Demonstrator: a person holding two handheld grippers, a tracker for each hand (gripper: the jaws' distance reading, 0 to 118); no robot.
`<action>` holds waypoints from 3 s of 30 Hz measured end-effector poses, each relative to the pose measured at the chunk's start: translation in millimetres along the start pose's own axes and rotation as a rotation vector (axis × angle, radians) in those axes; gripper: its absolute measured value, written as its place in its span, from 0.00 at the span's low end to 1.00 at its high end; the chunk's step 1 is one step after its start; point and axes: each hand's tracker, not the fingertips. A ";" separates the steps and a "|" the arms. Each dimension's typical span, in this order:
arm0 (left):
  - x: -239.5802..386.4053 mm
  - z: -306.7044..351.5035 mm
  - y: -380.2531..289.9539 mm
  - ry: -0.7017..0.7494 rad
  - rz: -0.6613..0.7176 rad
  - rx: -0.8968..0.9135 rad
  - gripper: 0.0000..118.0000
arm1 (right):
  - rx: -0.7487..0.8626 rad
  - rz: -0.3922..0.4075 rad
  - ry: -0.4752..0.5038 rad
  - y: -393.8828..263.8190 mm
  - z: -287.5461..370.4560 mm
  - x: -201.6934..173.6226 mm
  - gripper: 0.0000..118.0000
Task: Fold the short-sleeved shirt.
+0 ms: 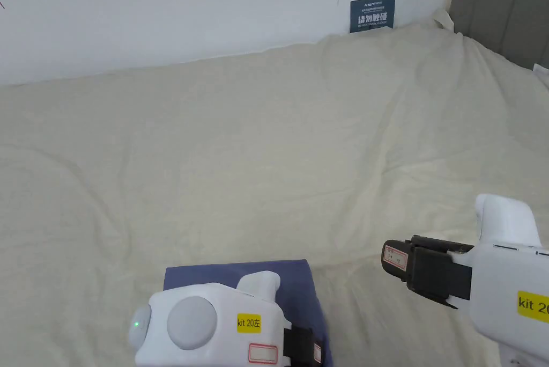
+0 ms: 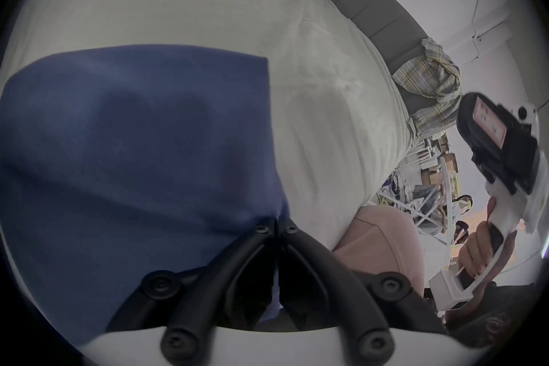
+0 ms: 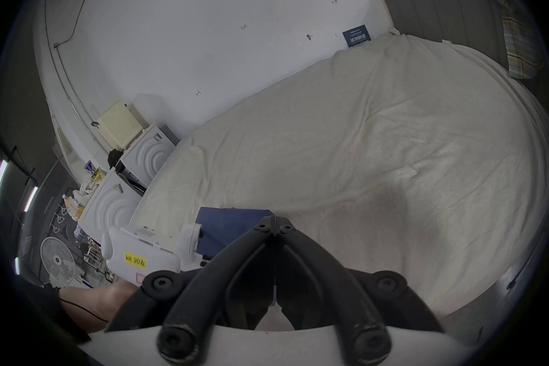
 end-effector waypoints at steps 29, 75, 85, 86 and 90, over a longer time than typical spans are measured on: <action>-26.6 205.8 -101.6 0.879 -0.201 1.302 0.01 | 0.608 0.312 -0.279 -30.6 25.5 -48.7 0.00; -202.0 49.0 9.3 -0.700 0.462 0.017 0.96 | -0.772 0.436 -0.117 -23.6 -165.5 -51.9 0.00; -191.1 46.6 13.7 -0.471 0.442 0.007 0.26 | -0.730 0.380 -0.102 -21.5 -162.3 -39.2 0.00; -191.9 47.3 14.8 -0.346 0.412 0.011 0.21 | -0.723 0.379 -0.099 -21.6 -159.7 -39.4 0.00; -181.9 54.6 12.4 -0.351 0.371 0.026 0.20 | -0.693 0.375 -0.087 -20.1 -153.9 -39.7 0.00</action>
